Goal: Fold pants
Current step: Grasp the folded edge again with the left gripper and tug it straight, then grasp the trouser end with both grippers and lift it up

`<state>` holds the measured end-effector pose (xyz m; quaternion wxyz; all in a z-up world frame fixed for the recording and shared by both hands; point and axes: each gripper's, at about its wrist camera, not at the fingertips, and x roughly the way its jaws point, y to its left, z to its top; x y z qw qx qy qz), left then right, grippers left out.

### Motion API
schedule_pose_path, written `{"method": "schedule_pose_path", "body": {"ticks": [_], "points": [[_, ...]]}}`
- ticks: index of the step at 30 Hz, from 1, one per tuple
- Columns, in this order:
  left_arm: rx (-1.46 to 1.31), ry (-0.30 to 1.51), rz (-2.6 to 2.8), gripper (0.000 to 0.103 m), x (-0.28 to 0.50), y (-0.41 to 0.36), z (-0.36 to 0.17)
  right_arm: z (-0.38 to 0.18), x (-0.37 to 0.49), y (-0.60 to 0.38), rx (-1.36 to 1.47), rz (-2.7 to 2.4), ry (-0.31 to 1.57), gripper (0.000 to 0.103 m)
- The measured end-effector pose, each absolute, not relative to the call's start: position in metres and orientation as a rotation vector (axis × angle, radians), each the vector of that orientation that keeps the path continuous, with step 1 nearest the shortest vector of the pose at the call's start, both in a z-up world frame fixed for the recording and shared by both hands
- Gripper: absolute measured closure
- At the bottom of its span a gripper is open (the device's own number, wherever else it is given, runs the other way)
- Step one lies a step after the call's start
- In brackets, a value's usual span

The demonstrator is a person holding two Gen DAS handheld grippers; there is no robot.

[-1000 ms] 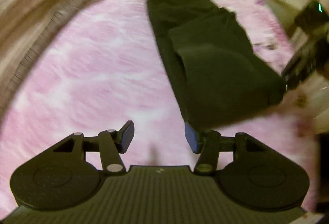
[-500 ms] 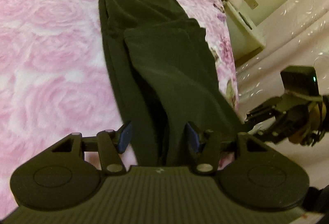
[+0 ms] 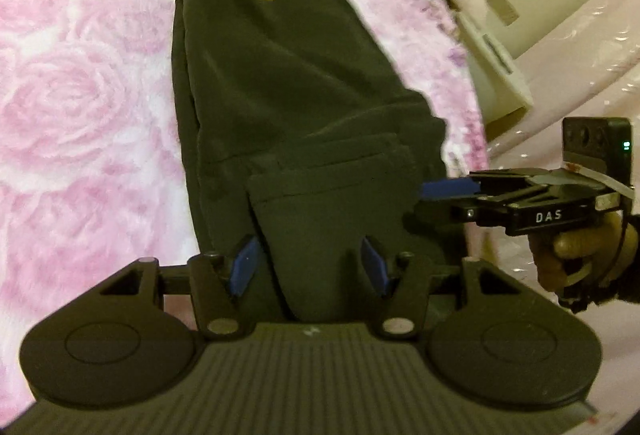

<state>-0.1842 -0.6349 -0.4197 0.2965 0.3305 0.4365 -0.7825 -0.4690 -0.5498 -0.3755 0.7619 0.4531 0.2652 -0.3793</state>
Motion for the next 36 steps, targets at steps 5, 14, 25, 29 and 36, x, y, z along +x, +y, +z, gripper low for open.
{"method": "schedule_pose_path", "body": {"ticks": [5,14,25,29,36], "points": [[0.901,1.096,-2.091,0.090,-0.194,-0.638,-0.422,-0.390,-0.473,-0.566,1.036,-0.811,0.551,0.093],[0.950,1.004,-2.049,0.087,-0.197,-0.650,-0.431,-0.376,-0.462,-0.586,0.942,-0.802,0.650,0.094],[0.839,0.940,-2.107,0.086,-0.175,-0.642,-0.388,-0.330,-0.473,-0.554,0.786,-0.825,0.543,0.070],[1.006,0.854,-2.123,0.086,-0.200,-0.638,-0.418,-0.378,-0.460,-0.562,0.824,-0.725,0.649,0.072],[0.957,0.780,-2.086,0.085,-0.179,-0.609,-0.386,-0.346,-0.474,-0.523,0.790,-0.683,0.572,0.071]]}}
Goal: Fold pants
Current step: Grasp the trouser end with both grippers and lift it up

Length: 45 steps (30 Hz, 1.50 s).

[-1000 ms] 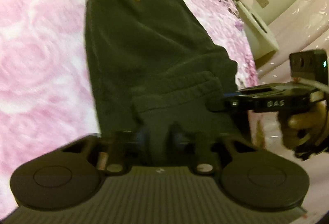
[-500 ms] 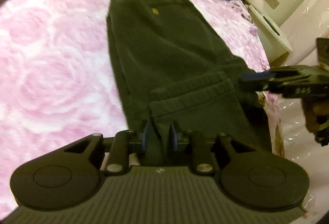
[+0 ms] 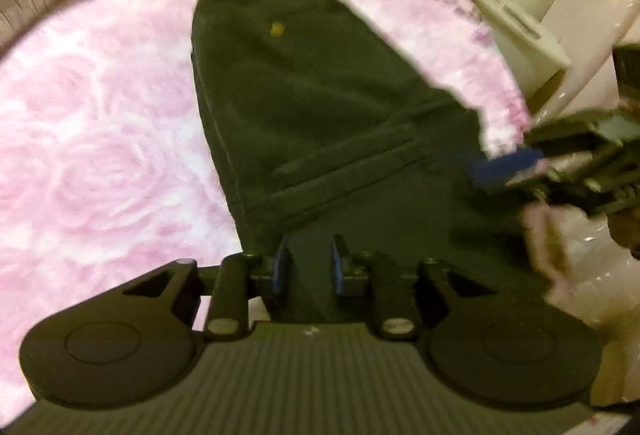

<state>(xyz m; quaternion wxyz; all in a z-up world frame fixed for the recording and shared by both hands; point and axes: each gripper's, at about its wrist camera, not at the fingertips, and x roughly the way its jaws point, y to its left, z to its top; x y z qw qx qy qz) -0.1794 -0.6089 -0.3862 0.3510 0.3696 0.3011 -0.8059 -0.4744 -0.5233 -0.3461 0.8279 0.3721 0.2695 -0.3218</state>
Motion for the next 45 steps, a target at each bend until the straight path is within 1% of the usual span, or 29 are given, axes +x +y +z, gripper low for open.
{"method": "schedule_pose_path", "body": {"ticks": [2,4,6,7,8,9,10,12,14,15,16,18,19,21,23,25,28,29,30,31,33,35,36,37,38,39,41,43,45], "points": [[0.979,0.741,-2.097,0.085,-0.175,-0.577,-0.366,-0.327,-0.476,-0.490,0.786,-0.620,0.555,0.071],[1.026,0.747,-2.124,0.085,-0.175,-0.542,-0.357,-0.322,-0.477,-0.452,0.805,-0.573,0.577,0.071],[1.117,0.740,-2.142,0.085,-0.179,-0.508,-0.368,-0.333,-0.476,-0.423,0.833,-0.552,0.615,0.071],[1.147,0.722,-2.137,0.080,-0.182,-0.498,-0.377,-0.343,-0.475,-0.410,0.837,-0.553,0.648,0.072],[1.177,0.708,-2.131,0.078,-0.184,-0.491,-0.389,-0.356,-0.473,-0.400,0.828,-0.563,0.693,0.072],[1.208,0.695,-2.118,0.078,-0.185,-0.486,-0.404,-0.371,-0.471,-0.391,0.798,-0.577,0.738,0.075],[1.178,0.678,-2.133,0.076,-0.184,-0.483,-0.412,-0.381,-0.471,-0.385,0.755,-0.586,0.737,0.077],[1.136,0.680,-2.148,0.073,-0.177,-0.484,-0.415,-0.387,-0.474,-0.381,0.744,-0.603,0.699,0.078],[1.149,0.626,-2.126,0.070,-0.178,-0.479,-0.403,-0.376,-0.473,-0.377,0.761,-0.645,0.704,0.077],[1.155,0.576,-2.126,0.070,-0.175,-0.473,-0.394,-0.365,-0.470,-0.371,0.732,-0.681,0.717,0.074],[1.163,0.511,-2.137,0.071,-0.174,-0.463,-0.383,-0.354,-0.468,-0.361,0.682,-0.708,0.725,0.068],[1.203,0.352,-2.157,0.072,-0.174,-0.440,-0.367,-0.330,-0.459,-0.331,0.533,-0.730,0.764,0.035],[1.237,0.245,-2.170,0.071,-0.177,-0.427,-0.362,-0.322,-0.452,-0.314,0.442,-0.725,0.787,0.031],[1.295,0.078,-2.192,0.066,-0.187,-0.407,-0.364,-0.322,-0.438,-0.281,0.248,-0.686,0.869,0.030],[1.338,-0.080,-2.220,0.051,-0.198,-0.392,-0.373,-0.340,-0.420,-0.260,0.088,-0.641,0.955,0.030],[1.390,-0.250,-2.240,0.043,-0.207,-0.376,-0.391,-0.361,-0.408,-0.247,-0.055,-0.585,1.007,0.030],[1.464,-0.449,-2.248,0.037,-0.215,-0.360,-0.419,-0.408,-0.394,-0.236,-0.306,-0.527,1.138,0.030],[1.475,-0.499,-2.242,0.036,-0.219,-0.357,-0.426,-0.419,-0.394,-0.233,-0.377,-0.508,1.143,0.030],[1.480,-0.552,-2.233,0.036,-0.221,-0.355,-0.431,-0.421,-0.395,-0.234,-0.388,-0.511,1.125,0.041],[1.484,-0.591,-2.229,0.034,-0.223,-0.354,-0.435,-0.422,-0.396,-0.237,-0.387,-0.529,1.123,0.064],[1.489,-0.657,-2.213,0.033,-0.227,-0.354,-0.438,-0.414,-0.400,-0.244,-0.363,-0.558,1.130,0.080],[1.504,-0.751,-2.183,0.035,-0.231,-0.353,-0.440,-0.399,-0.399,-0.253,-0.284,-0.569,1.127,0.087],[1.510,-0.788,-2.168,0.037,-0.232,-0.353,-0.438,-0.391,-0.398,-0.255,-0.260,-0.570,1.127,0.089],[1.514,-0.815,-2.156,0.047,-0.232,-0.353,-0.435,-0.380,-0.398,-0.258,-0.220,-0.575,1.122,0.089],[1.519,-0.837,-2.142,0.064,-0.232,-0.354,-0.430,-0.369,-0.399,-0.257,-0.207,-0.575,1.121,0.089],[1.522,-0.839,-2.138,0.065,-0.232,-0.355,-0.424,-0.360,-0.399,-0.256,-0.197,-0.575,1.119,0.089],[1.536,-0.797,-2.158,0.074,-0.233,-0.356,-0.409,-0.345,-0.400,-0.251,-0.196,-0.568,1.127,0.090],[1.542,-0.718,-2.191,0.077,-0.233,-0.355,-0.391,-0.336,-0.399,-0.248,-0.204,-0.549,1.139,0.090],[1.548,-0.584,-2.246,0.078,-0.232,-0.349,-0.369,-0.325,-0.402,-0.237,-0.187,-0.530,1.148,0.091]]}}
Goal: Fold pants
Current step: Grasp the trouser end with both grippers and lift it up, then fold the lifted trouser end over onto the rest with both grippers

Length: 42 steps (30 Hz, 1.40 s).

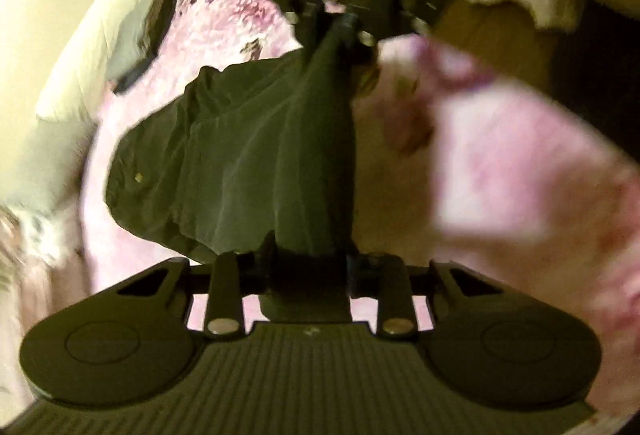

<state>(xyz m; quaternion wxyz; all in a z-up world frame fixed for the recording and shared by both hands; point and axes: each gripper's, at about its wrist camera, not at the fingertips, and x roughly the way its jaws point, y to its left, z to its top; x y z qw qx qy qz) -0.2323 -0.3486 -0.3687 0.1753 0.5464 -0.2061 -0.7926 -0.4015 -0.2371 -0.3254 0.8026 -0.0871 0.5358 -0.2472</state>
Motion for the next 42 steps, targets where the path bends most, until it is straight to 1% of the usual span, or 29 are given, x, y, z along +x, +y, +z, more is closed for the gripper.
{"method": "schedule_pose_path", "body": {"ticks": [4,7,9,11,15,20,23,28,33,35,38,40,41,42], "points": [[1.581,-0.329,-2.367,0.078,-0.223,-0.317,-0.319,-0.283,-0.413,-0.206,-0.094,-0.456,1.161,0.091],[1.647,-0.191,-2.427,0.078,-0.218,-0.290,-0.295,-0.258,-0.416,-0.177,-0.001,-0.364,1.183,0.091],[1.665,-0.065,-2.460,0.078,-0.215,-0.284,-0.283,-0.244,-0.418,-0.161,0.071,-0.292,1.196,0.091],[1.660,0.016,-2.473,0.078,-0.214,-0.292,-0.271,-0.232,-0.418,-0.156,0.112,-0.231,1.210,0.091],[1.596,0.169,-2.487,0.078,-0.216,-0.338,-0.230,-0.193,-0.419,-0.194,0.164,-0.189,1.219,0.091],[1.540,0.296,-2.491,0.076,-0.229,-0.436,-0.176,-0.142,-0.423,-0.280,0.209,-0.153,1.203,0.090],[1.519,0.394,-2.473,0.073,-0.239,-0.507,-0.164,-0.125,-0.429,-0.341,0.257,-0.128,1.177,0.090],[1.479,0.585,-2.411,0.069,-0.255,-0.627,-0.177,-0.134,-0.444,-0.472,0.417,-0.065,1.120,0.090],[1.424,0.793,-2.311,0.066,-0.268,-0.734,-0.221,-0.177,-0.457,-0.604,0.628,-0.010,1.086,0.090],[1.404,0.857,-2.252,0.062,-0.268,-0.766,-0.246,-0.202,-0.459,-0.648,0.707,0.009,1.087,0.089],[1.360,0.957,-2.155,0.060,-0.264,-0.803,-0.285,-0.242,-0.457,-0.698,0.804,0.021,1.095,0.089],[1.317,1.015,-2.094,0.061,-0.259,-0.818,-0.306,-0.267,-0.458,-0.721,0.864,0.021,1.094,0.088],[1.299,1.025,-2.054,0.066,-0.256,-0.824,-0.316,-0.280,-0.458,-0.733,0.893,0.016,1.094,0.088],[1.287,1.037,-2.018,0.066,-0.251,-0.825,-0.324,-0.292,-0.459,-0.741,0.910,0.002,1.096,0.087]]}}
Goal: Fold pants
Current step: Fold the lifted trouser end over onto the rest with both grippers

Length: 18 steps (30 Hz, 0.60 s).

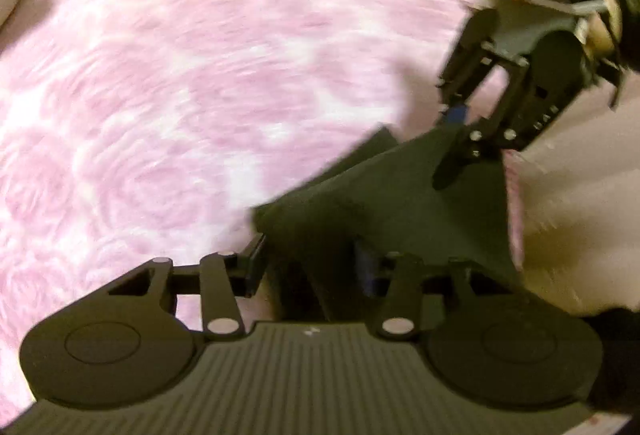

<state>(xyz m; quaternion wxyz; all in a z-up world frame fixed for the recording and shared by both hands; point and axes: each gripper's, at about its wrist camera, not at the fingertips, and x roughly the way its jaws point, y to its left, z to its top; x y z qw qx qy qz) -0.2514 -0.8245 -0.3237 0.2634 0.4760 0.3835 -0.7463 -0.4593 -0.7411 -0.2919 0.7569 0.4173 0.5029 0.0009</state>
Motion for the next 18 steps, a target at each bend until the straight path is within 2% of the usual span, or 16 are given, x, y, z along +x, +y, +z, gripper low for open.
{"method": "schedule_pose_path", "body": {"ticks": [1,3,4,6,9,13,16,18], "points": [[1.264,1.059,-1.992,0.064,-0.248,-0.827,-0.331,-0.303,-0.461,-0.749,0.924,-0.015,1.099,0.086],[1.192,1.102,-1.948,0.063,-0.240,-0.824,-0.334,-0.321,-0.466,-0.763,0.986,-0.052,1.072,0.075],[1.171,1.110,-1.936,0.063,-0.234,-0.819,-0.331,-0.325,-0.470,-0.767,1.013,-0.072,1.054,0.073],[1.125,1.103,-1.917,0.066,-0.225,-0.810,-0.320,-0.322,-0.481,-0.767,1.050,-0.120,1.002,0.060],[1.080,1.078,-1.908,0.068,-0.223,-0.795,-0.301,-0.304,-0.506,-0.762,1.060,-0.243,0.900,0.053],[0.986,1.083,-1.947,0.068,-0.233,-0.782,-0.283,-0.287,-0.537,-0.745,1.104,-0.369,0.779,0.052],[0.993,1.105,-1.978,0.068,-0.250,-0.781,-0.295,-0.288,-0.543,-0.725,1.120,-0.392,0.747,0.053],[1.038,1.105,-1.979,0.068,-0.261,-0.784,-0.317,-0.301,-0.535,-0.719,1.081,-0.406,0.787,0.065]]}}
